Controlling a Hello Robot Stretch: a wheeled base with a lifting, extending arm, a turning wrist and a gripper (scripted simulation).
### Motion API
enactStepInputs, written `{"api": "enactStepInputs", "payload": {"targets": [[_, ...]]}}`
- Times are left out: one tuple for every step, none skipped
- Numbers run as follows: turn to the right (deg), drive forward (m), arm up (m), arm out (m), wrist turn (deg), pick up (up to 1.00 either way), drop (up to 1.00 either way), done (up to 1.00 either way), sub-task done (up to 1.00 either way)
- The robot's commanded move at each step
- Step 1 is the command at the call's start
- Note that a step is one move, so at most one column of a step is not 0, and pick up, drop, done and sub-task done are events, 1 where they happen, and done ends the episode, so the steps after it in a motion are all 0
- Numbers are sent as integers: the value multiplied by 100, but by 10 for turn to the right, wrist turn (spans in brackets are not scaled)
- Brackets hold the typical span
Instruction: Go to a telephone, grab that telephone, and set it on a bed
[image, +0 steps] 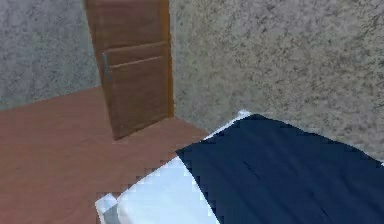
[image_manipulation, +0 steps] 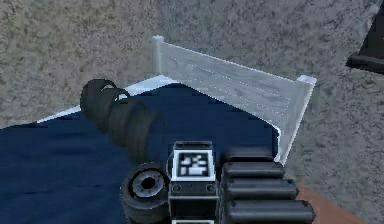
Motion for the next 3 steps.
{"api": "enactStepInputs", "payload": {"targets": [[450,0,0,0,0,0,0,0,0],[450,0,0,0,0,0,0,0,0],[-450,0,0,0,0,0,0,0,0]]}}
